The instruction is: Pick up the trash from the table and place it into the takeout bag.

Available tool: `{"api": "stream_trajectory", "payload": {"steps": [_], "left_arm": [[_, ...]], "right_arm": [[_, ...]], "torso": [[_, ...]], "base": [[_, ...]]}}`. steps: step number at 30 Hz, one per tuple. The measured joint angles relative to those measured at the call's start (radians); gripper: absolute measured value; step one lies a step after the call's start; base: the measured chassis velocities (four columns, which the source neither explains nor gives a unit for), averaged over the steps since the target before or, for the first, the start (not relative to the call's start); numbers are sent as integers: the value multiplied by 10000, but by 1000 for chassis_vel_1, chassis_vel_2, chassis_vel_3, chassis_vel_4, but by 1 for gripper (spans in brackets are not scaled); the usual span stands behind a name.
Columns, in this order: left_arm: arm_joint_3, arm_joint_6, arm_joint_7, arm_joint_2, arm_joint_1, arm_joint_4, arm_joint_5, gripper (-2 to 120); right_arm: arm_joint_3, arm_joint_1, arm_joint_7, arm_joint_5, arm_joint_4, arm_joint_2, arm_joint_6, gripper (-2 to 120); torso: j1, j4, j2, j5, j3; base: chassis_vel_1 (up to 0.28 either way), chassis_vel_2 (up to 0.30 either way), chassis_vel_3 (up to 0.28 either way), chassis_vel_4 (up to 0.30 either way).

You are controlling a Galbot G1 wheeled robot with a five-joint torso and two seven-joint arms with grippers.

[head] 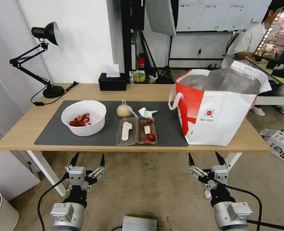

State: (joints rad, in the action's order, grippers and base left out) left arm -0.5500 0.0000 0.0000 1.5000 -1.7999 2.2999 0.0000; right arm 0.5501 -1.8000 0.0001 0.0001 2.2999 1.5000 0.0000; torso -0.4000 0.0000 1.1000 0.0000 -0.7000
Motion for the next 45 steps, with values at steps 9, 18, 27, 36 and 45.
{"api": "stream_trajectory", "payload": {"steps": [9, 18, 27, 36, 45], "left_arm": [[0, 0, 0, 0, 0, 0, 0, 100], [-3, 42, -1, 6, 23, 0, -25, 100], [-298, 1641, -177, 298, 791, 37, -1261, 100], [-512, 807, -43, 175, 1007, -448, -2235, 100], [-507, -214, 213, -116, 864, -800, -2224, 100]], "right_arm": [[0, 0, 0, 0, 0, 0, 0, 100], [1, 6, 0, 2, 2, -2, -29, 100], [203, 303, 155, 228, 281, -145, -1291, 100], [663, 964, 530, 732, 921, -461, -4034, 100], [658, 1357, 651, 2160, 633, -1172, -3047, 100]], "torso": [[0, 0, 0, 0, 0], [0, 0, 0, 0, 0], [0, 0, 0, 1, -1], [0, -1, 0, 0, -1], [-1, 1, 0, 1, -1]], "base": [[0, 0, 0, 0], [0, 0, 0, 0], [0, 0, 0, 0], [0, 0, 0, 0], [0, 0, 0, 0]]}}
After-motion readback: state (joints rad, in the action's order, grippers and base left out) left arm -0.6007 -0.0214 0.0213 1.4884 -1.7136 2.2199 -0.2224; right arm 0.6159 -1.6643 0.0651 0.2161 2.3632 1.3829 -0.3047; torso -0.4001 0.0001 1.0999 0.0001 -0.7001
